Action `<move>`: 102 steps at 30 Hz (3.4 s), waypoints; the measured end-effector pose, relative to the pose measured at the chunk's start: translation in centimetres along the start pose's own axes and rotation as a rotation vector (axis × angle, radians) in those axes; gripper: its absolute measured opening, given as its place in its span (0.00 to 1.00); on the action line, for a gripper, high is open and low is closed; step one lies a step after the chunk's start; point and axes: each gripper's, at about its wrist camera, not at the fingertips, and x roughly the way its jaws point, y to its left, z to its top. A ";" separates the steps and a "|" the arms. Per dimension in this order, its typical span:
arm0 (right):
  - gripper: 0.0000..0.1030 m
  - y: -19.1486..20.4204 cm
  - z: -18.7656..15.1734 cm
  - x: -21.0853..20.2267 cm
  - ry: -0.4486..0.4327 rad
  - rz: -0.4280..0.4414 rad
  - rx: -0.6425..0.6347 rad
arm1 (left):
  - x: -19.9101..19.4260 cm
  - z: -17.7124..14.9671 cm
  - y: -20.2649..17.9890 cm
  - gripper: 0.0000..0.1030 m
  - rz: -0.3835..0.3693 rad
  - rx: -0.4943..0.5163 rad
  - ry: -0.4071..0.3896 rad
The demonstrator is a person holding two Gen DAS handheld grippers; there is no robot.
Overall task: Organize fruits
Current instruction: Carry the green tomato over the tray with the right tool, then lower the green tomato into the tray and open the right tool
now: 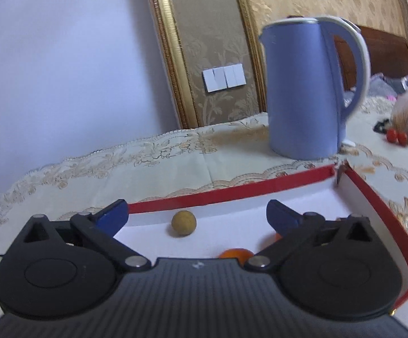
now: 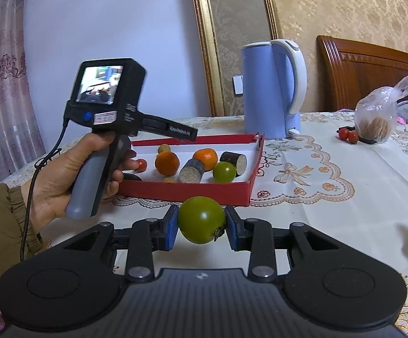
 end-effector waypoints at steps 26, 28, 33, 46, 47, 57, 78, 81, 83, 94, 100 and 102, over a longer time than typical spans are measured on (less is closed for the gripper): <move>0.33 0.4 1.2 1.3 0.004 -0.002 -0.014 | 0.7 -1.5 -1.0 1.00 0.054 0.008 0.071; 0.33 0.3 1.6 1.7 0.003 -0.010 -0.020 | -0.4 -1.5 0.3 1.00 0.009 -0.063 0.076; 0.33 0.3 2.5 2.8 0.002 -0.011 -0.026 | -3.9 -2.6 2.9 1.00 -0.016 -0.138 0.053; 0.33 0.9 5.6 7.2 0.005 -0.021 -0.023 | -7.5 -6.4 7.7 1.00 0.036 -0.243 0.054; 0.33 1.0 6.0 7.7 -0.002 -0.028 -0.023 | -7.3 -6.5 8.0 1.00 0.033 -0.250 0.059; 0.33 1.5 8.8 12.3 -0.042 -0.073 -0.009 | -7.5 -6.1 7.0 1.00 0.082 -0.162 -0.018; 0.33 1.8 9.4 16.4 0.026 -0.156 -0.085 | -7.3 -6.2 6.6 1.00 0.046 -0.143 -0.004; 0.33 1.8 9.5 16.9 0.030 -0.168 -0.088 | -7.1 -6.2 6.9 1.00 0.033 -0.159 0.008; 0.33 1.7 9.6 17.2 0.033 -0.176 -0.088 | -7.1 -6.3 6.9 1.00 0.031 -0.164 0.012; 0.33 3.3 9.6 18.4 0.052 -0.165 -0.121 | -7.3 -6.2 7.0 1.00 0.016 -0.171 0.016; 0.33 4.4 9.8 19.2 0.060 -0.197 -0.161 | -7.4 -6.1 7.5 1.00 -0.025 -0.208 0.011; 0.33 4.3 9.9 19.7 0.066 -0.216 -0.154 | -7.4 -6.1 7.5 1.00 -0.027 -0.213 0.012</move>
